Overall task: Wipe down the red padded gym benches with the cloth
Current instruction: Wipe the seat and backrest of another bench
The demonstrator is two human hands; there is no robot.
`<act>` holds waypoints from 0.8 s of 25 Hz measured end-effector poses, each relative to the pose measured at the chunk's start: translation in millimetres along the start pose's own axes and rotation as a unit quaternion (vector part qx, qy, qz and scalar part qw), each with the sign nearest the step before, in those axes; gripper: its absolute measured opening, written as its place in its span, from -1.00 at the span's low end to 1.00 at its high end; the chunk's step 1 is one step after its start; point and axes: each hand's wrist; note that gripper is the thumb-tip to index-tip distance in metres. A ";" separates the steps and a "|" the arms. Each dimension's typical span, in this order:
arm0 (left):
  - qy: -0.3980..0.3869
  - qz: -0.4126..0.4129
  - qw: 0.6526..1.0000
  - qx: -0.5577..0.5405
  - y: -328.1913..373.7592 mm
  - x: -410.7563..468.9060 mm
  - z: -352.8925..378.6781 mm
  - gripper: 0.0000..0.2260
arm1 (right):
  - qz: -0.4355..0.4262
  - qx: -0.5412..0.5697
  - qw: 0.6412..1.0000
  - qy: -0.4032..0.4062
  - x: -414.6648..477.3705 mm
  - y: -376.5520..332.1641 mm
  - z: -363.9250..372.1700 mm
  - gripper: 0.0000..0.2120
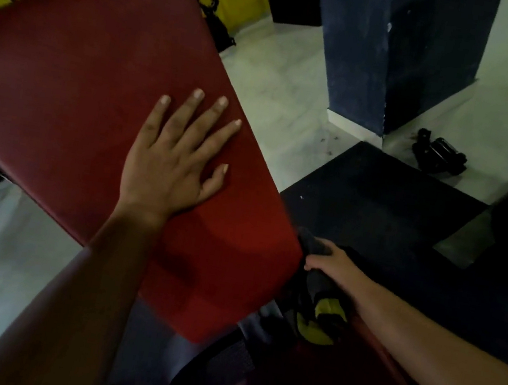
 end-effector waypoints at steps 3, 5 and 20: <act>-0.001 0.002 1.000 0.005 0.3 0.3 0.6 -0.50 | -0.063 -0.044 0.997 0.009 -1.2 -40.1 -2.1 -0.40; 0.003 -0.003 1.000 0.004 0.2 0.3 0.4 -0.50 | -0.106 -0.049 0.993 0.028 -7.8 -49.9 1.5 -0.34; -0.009 -0.005 1.000 0.016 5.0 -0.1 -5.1 -0.50 | -0.181 -0.007 0.983 0.033 -33.3 -128.7 4.4 -0.37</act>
Point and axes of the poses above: each hand's wrist, its own x-axis towards the middle knuckle, its own z-axis out of the palm, y = z × x, and after that the axes turned 9 degrees about -x, right-handed
